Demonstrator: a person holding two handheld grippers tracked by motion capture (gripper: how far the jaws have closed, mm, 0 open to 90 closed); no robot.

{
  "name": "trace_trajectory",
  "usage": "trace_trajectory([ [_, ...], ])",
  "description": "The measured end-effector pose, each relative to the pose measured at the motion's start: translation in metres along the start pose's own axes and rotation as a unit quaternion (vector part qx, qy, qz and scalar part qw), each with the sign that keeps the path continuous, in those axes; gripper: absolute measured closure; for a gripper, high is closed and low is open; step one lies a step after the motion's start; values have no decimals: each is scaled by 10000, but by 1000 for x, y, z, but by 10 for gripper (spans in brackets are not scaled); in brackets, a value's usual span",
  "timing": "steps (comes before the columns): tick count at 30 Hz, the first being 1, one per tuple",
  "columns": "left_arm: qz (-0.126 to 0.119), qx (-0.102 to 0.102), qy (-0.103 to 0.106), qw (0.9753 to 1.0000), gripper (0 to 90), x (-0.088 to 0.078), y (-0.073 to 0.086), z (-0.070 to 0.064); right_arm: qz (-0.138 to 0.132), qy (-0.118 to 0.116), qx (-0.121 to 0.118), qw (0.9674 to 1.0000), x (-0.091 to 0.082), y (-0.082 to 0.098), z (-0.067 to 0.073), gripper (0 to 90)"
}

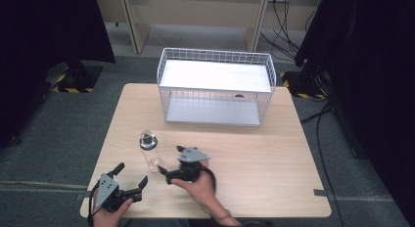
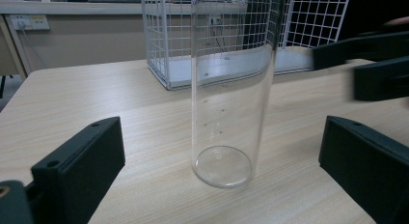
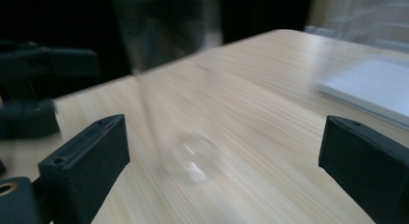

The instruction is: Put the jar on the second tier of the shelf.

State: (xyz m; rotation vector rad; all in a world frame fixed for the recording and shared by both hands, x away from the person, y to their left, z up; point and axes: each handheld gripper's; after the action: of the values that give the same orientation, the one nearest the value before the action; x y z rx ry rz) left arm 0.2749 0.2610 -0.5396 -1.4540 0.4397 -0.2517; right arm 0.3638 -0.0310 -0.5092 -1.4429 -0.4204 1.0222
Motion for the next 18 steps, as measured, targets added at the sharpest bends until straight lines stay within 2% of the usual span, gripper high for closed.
trace_trajectory([
  [2,4,6,-13,10000,18,0,0,0,-32,521,-18,9986,-49,11,-25,38],
  [3,9,7,-11,10000,18,1,0,-1,-10,879,-62,9961,-75,17,-38,34],
  [6,1,50,9,10000,17,3,-1,-2,-127,1701,153,9852,-144,37,-71,31],
  [8,-24,66,1,10000,17,5,-3,-3,-166,2114,258,9769,-177,51,-86,31],
  [10,-59,81,-9,9999,16,6,-6,-4,-210,2373,424,9703,-198,64,-97,31],
  [12,-65,94,-5,9999,13,7,-8,-4,-317,2536,559,9652,-211,73,-103,31],
  [16,-66,98,18,9999,12,11,-11,-5,-487,2691,696,9594,-225,77,-109,31],
  [18,-45,127,34,9999,14,14,-12,-6,-545,2713,740,9581,-229,78,-111,30],
])
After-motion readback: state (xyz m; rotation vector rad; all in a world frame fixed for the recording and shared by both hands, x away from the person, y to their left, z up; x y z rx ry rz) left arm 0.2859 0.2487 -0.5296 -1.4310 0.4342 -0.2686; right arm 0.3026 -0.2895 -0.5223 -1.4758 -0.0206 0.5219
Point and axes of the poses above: each handheld gripper's, and its own axes: x roughly forward along the jaws, y roughly out of its underside, z roughly to its left, and after that the axes turned 6 degrees about x, right-handed
